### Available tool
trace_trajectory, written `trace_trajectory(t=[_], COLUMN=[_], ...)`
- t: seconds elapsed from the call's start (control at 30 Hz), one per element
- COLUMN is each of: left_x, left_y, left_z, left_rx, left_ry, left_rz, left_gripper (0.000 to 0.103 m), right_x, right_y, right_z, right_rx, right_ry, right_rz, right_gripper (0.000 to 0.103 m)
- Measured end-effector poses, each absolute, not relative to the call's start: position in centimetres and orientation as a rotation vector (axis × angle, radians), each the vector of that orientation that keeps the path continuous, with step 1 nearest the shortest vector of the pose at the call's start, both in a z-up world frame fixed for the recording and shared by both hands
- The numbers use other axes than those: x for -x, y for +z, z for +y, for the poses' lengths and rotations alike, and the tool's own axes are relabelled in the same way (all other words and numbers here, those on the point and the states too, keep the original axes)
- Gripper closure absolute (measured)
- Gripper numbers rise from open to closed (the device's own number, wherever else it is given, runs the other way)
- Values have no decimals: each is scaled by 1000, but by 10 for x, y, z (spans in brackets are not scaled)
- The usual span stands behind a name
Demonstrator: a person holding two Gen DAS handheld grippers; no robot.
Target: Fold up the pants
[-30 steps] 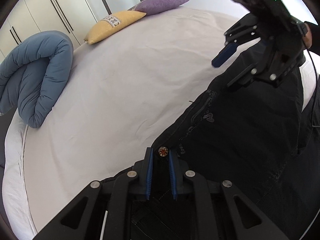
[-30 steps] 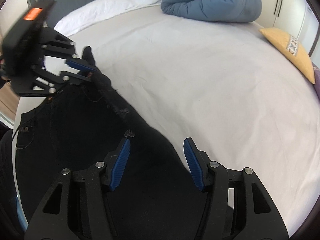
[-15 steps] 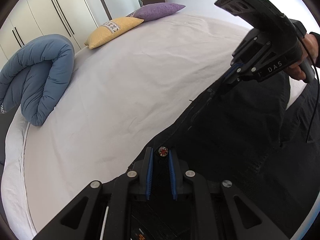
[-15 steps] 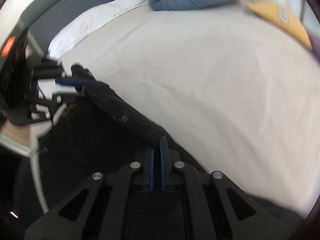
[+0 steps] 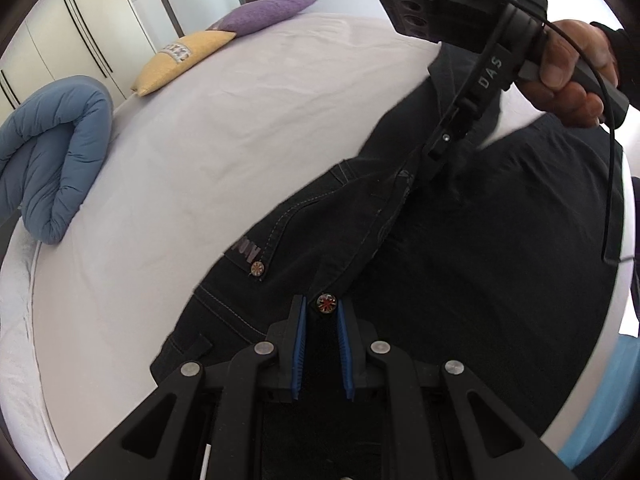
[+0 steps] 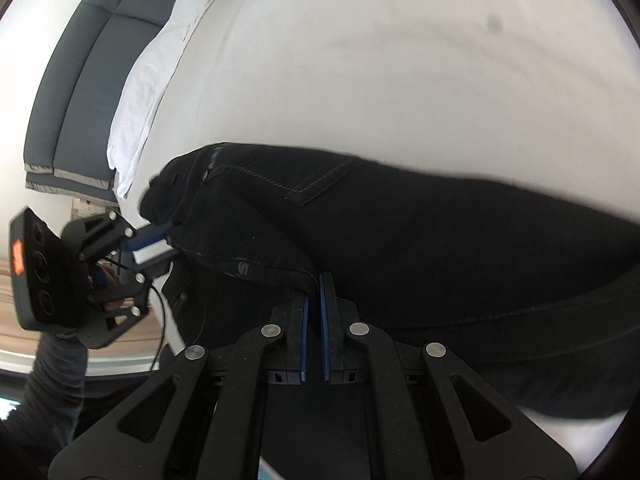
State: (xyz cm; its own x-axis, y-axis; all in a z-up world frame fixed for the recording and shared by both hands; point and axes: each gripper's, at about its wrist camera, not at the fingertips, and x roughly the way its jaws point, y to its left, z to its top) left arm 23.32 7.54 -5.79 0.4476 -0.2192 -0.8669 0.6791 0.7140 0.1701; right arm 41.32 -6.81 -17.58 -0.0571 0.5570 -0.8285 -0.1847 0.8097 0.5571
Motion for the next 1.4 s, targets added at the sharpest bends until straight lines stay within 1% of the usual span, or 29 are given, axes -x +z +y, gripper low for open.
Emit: trace_trajectory(t=[0.1,0.23,0.4,0.53,0.7,0.77,0.93,1.1,1.13,1.3,1.33,1.4], left_x=[-215,-189,-158,-139,-117,-105,-90,-79,-78,-71,-70,-66], left_y=[-67,-79,-94,-97,-100,-103,-107,-113,-115,-119,-120,-121], left_z=[77,84,89,97,101,102,107,100,102,100,103,109], left_rx=[-544,-541,-588,-592,-637,-649,-675,-759,-758,-744,-742,-746], left_ry=[-601,-617,-618,-629,-657,-661,-662,-659,-659,-661,-664,-672], left_rz=[979,1010,1045,1051,1048,1049,1046,1024,1023,1019,1020,1021], left_gripper=[87,87,87,87,87,87,87,87,87,87,87,87], right_x=[-384,-363,-341,-321,-272,-260,-250,-233,-229,-221,-203,-198], right_y=[-183,-175,-171,-166,-158,-157,-157,-169,-166,-161,-165,-171], right_z=[-68,-55,-11,23,89,103,125,130,118,129,132,135], right_rx=[-375,-326,-106,41,353,409,392,426,438,466,471,474], right_ry=[627,669,684,699,690,693,699,681,681,676,675,668], right_rz=[1553,1562,1567,1543,1460,1447,1452,1436,1428,1410,1407,1405], right_gripper=[99,99,99,99,99,99,99,99,99,99,99,99])
